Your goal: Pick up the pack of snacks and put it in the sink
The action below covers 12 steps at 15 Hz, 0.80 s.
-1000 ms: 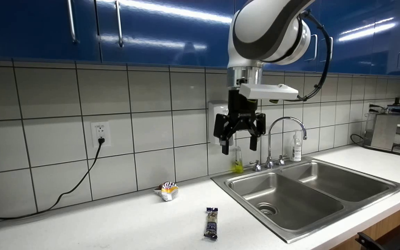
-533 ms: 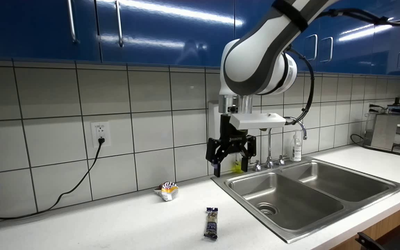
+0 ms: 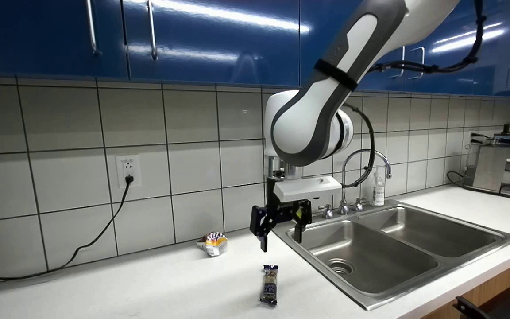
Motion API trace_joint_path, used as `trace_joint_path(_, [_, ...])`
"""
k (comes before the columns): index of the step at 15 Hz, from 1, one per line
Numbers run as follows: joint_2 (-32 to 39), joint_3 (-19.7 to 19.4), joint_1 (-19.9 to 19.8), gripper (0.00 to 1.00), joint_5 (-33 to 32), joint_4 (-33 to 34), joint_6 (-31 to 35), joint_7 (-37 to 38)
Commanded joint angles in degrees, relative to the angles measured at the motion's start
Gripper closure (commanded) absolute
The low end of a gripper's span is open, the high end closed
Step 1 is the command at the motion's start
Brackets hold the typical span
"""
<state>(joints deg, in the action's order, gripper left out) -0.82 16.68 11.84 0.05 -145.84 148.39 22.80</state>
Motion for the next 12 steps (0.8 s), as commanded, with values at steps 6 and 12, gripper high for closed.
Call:
trace_joint_path(6, [16.7,-6.4,4.0,0.0,-10.5,12.2,1.7,8.8])
trace_joint_path(12, [23.8,-10.9,7.5,0.0,-9.1,18.3,2.2,7.9])
